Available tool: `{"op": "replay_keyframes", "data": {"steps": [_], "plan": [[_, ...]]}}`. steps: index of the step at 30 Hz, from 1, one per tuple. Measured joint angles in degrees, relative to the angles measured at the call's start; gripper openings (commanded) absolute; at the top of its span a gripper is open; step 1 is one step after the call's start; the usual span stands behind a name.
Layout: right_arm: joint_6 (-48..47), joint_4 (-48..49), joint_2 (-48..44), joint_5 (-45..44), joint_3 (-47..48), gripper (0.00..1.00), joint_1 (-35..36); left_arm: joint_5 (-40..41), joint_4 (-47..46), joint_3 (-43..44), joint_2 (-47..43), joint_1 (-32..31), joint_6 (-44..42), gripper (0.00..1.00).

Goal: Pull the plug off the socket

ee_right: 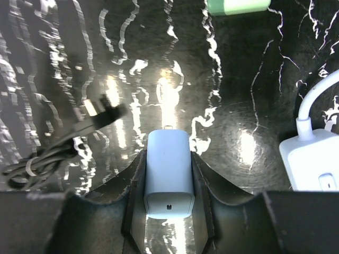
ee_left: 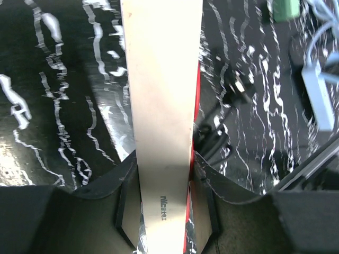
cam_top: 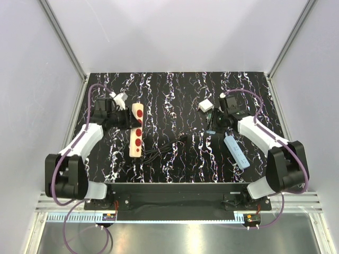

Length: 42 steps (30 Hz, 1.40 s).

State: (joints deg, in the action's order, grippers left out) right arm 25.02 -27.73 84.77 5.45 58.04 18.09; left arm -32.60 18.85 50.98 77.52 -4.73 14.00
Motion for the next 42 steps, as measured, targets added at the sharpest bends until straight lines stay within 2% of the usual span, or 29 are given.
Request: {"op": "replay_keyframes", "data": {"steps": [4, 9, 23, 26, 30, 33, 37, 42], "plan": [[-1.3, 0.0, 3.7, 0.2, 0.0, 0.0, -0.7, -0.9, -0.4, 0.6, 5.9, 2.5, 2.4, 0.0], [-2.1, 0.1, 7.5, 1.7, 0.3, 0.02, -1.5, -2.1, 0.2, 4.6, 12.4, 2.4, 2.8, 0.0], [-2.4, 3.6, 15.6, 7.8, 3.7, 0.07, -1.9, -0.2, 3.7, 10.0, 21.9, 2.8, 0.8, 0.01], [-3.0, 4.0, 16.6, 8.0, 4.2, 0.08, -2.1, 0.4, 4.4, 10.6, 22.9, 3.1, 0.6, 0.04], [-3.9, 4.3, 17.5, 9.0, 4.4, 0.12, -3.3, 1.9, 5.4, 11.3, 24.2, 3.5, 0.6, 0.18], [-4.9, 4.3, 17.6, 9.6, 4.4, 0.16, -4.9, 3.4, 6.1, 11.3, 24.3, 3.6, 0.6, 0.2], [-5.9, 4.3, 18.2, 11.7, 4.8, 0.22, -7.1, 4.3, 6.9, 11.7, 24.9, 3.6, 0.7, 0.39], [-6.2, 4.5, 19.3, 13.6, 5.4, 0.27, -8.0, 5.5, 7.7, 11.9, 25.7, 3.6, 0.4, 0.49]]}}
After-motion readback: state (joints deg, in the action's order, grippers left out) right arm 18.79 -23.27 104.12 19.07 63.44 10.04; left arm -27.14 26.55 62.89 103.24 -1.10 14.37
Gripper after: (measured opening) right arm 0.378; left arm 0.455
